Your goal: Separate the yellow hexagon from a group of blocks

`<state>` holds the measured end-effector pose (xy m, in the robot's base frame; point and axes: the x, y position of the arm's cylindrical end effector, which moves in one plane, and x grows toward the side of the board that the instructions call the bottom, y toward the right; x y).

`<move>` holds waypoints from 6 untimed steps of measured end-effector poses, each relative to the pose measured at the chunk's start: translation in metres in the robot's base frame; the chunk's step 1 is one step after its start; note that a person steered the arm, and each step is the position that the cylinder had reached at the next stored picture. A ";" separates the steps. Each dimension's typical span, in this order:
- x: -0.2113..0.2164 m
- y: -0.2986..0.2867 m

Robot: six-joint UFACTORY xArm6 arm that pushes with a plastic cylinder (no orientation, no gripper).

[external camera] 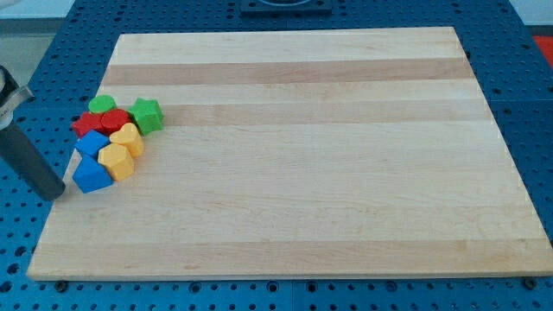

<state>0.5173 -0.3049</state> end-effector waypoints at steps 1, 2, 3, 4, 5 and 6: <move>-0.003 0.002; -0.014 0.009; -0.030 0.024; -0.032 0.056; -0.034 0.128; -0.044 0.199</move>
